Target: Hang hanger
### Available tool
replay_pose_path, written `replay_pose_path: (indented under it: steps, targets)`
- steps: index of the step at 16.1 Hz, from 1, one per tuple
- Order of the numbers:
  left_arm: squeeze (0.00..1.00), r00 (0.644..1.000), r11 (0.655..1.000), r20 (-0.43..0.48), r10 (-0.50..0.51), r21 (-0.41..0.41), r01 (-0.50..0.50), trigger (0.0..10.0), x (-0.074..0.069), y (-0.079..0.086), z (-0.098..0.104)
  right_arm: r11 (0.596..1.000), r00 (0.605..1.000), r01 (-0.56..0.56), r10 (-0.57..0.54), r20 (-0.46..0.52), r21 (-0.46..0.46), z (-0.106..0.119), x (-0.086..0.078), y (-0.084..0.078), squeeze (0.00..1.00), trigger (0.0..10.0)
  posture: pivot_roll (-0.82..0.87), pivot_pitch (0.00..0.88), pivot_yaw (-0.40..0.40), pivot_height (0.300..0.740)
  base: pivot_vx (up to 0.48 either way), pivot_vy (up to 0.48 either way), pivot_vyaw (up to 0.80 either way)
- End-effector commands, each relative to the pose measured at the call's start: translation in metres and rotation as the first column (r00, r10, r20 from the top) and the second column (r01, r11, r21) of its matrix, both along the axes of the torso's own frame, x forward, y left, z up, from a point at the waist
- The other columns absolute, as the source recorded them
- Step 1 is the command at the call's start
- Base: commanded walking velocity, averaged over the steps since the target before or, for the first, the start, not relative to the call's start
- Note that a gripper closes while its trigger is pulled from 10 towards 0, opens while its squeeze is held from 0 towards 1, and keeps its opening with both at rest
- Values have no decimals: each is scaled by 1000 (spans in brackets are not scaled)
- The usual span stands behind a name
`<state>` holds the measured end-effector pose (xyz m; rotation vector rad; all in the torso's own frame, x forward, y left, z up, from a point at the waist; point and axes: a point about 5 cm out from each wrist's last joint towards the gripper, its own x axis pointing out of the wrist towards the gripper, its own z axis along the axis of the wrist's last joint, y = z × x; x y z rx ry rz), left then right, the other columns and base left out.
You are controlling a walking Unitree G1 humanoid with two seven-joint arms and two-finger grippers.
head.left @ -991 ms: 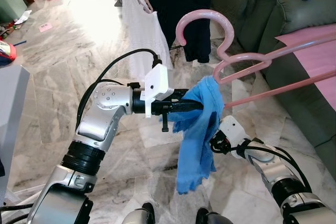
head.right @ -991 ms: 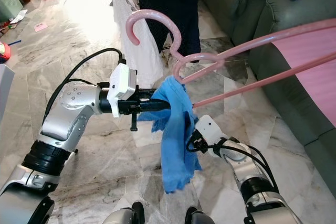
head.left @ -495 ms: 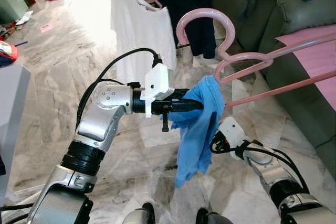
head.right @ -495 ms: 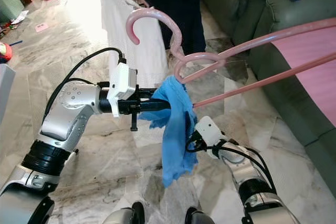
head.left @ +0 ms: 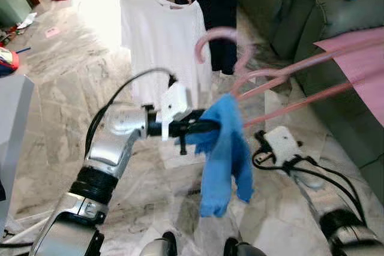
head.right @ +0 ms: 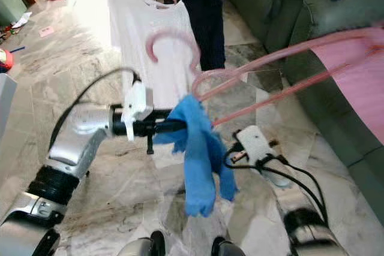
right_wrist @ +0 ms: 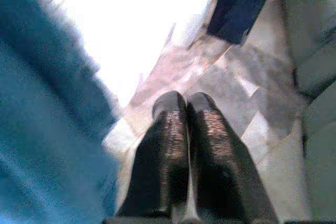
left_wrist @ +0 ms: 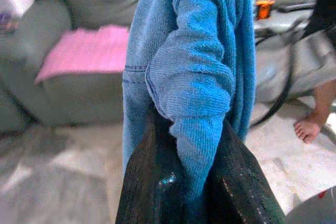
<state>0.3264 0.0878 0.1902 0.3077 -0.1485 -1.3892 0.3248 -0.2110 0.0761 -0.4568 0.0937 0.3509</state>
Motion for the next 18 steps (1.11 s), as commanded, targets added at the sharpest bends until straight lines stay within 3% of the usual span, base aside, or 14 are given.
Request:
replay_pose_path:
  steps: [1,3,6,7,8,9,10,11,13,14,15,18]
  targets:
    - [0,999,1000,24,24,-12,-24,0,2,6,3,1000,999,12,-13,32,9,4,-2,-4,0,0,46,228,78,740,0,0,0]
    - [0,998,998,27,55,-37,-54,0,7,8,6,998,996,57,-58,69,14,10,-7,-18,0,0,31,227,76,740,0,0,0]
    - [0,997,998,48,55,-24,-54,0,11,6,5,998,996,58,-59,60,13,11,-10,-22,0,0,25,225,80,740,0,0,0]
    - [0,998,999,40,42,-22,-41,0,11,5,4,999,1000,-26,26,7,25,6,-16,-14,0,1137,29,224,82,740,0,0,0]
    - [0,999,1000,29,20,-1,-20,0,11,5,2,995,994,-101,101,-38,24,1,-22,-9,0,8275,32,225,83,740,0,0,0]
    - [0,1000,999,23,18,31,-19,0,12,8,-4,988,984,-152,152,-89,6,-5,-27,-6,0,10000,32,226,86,740,0,0,0]
    - [0,1000,998,6,31,53,-31,1294,14,10,-10,984,978,-177,173,-115,-20,-10,-30,-6,0,10000,36,230,87,740,0,0,0]
    - [0,999,997,-12,46,70,-45,3569,16,13,-16,982,976,-184,178,-125,-34,-11,-31,-5,0,10000,35,231,86,740,0,0,0]
    - [0,994,978,-60,87,193,-74,3059,16,24,-46,981,972,-192,188,-139,-18,-11,-32,-2,0,10000,29,234,85,740,0,0,0]
    - [0,994,961,-50,101,262,-85,2235,15,29,-56,976,962,-218,212,-170,-16,-14,-35,1,0,10000,24,235,84,740,0,0,0]
    - [0,995,956,-37,89,284,-74,1686,16,30,-55,969,951,-244,233,-203,-32,-19,-38,3,0,10000,21,238,84,740,0,0,0]
    - [0,1000,965,25,19,260,-25,1882,22,23,-31,941,896,-338,317,-311,-13,-35,-48,12,0,10000,31,237,86,740,0,0,0]
